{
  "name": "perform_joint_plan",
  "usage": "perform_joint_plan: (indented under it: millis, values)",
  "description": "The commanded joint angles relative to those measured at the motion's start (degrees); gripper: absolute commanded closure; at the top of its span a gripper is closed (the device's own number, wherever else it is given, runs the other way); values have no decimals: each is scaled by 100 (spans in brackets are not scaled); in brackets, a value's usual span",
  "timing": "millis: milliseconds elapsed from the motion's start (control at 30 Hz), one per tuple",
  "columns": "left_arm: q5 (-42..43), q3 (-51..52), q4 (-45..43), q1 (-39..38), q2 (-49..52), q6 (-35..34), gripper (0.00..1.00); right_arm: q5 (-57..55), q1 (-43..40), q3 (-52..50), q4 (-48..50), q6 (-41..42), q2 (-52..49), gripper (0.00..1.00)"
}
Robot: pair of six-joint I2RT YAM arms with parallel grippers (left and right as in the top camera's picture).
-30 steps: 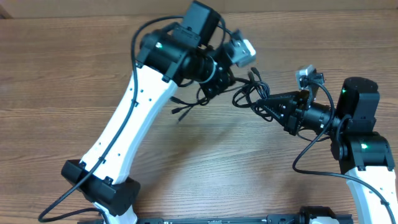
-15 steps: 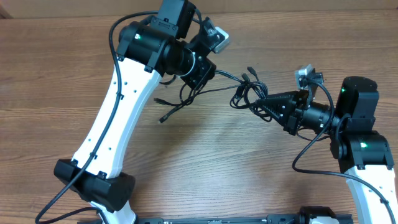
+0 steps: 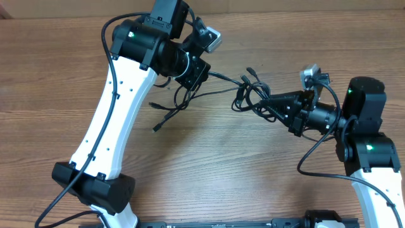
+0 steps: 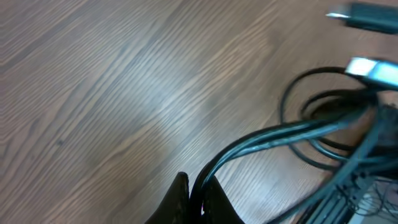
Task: Untangle cables
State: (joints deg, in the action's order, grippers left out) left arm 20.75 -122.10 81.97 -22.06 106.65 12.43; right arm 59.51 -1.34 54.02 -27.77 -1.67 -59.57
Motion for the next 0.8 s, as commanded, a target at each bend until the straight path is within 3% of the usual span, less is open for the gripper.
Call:
perform_joint_plan:
  millis: [0, 400, 600, 767]
  values:
    - [-1508, -125, 33, 356, 83, -479, 96, 566, -28, 129, 319, -2, 68, 96]
    - [-1316, -92, 28, 367, 85, -476, 96, 619, -28, 129, 859, 37, 68, 96]
    - [-721, -44, 7, 365, 87, -256, 96, 616, -28, 129, 1237, 363, 68, 96]
    - [-697, 103, -31, 367, 87, 92, 95, 612, -26, 129, 1231, 949, 68, 96]
